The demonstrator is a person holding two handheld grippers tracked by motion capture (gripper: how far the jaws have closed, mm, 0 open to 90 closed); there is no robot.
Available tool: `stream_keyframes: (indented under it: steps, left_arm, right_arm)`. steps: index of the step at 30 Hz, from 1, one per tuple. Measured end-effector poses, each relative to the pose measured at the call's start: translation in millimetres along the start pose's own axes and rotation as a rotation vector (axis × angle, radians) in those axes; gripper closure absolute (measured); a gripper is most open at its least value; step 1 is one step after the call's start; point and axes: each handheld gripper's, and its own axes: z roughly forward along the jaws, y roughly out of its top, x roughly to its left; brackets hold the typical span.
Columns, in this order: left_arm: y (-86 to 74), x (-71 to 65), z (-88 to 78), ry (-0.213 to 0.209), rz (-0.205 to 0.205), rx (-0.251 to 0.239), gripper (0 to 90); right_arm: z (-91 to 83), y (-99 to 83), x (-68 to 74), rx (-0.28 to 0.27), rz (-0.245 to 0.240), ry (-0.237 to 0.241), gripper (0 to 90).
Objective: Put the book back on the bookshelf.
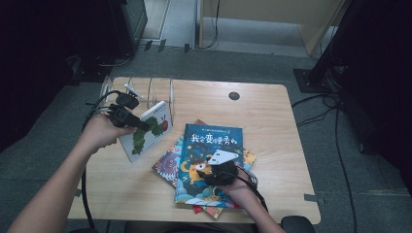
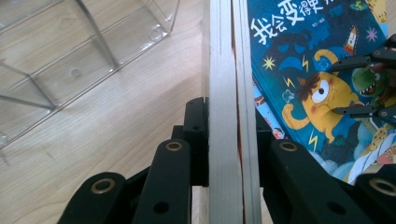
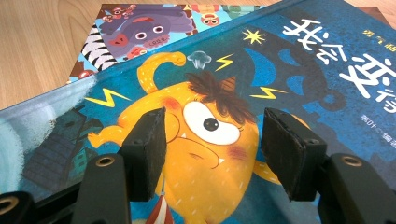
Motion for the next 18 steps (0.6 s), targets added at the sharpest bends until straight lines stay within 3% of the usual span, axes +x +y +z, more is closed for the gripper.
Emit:
stream_keyframes:
  steps: [11, 18]
  left_arm:
    - [14.6, 6.9, -7.1, 0.038, -0.037, -0.006, 77.6]
    - [25.3, 14.6, -5.7, 0.028, -0.069, -0.010, 77.6]
  right_arm:
    - [0.0, 0.0, 0.0, 0.000, 0.001, 0.001, 40.9]
    - [0.0, 0.0, -0.3, -0.001, 0.001, 0.001, 41.0]
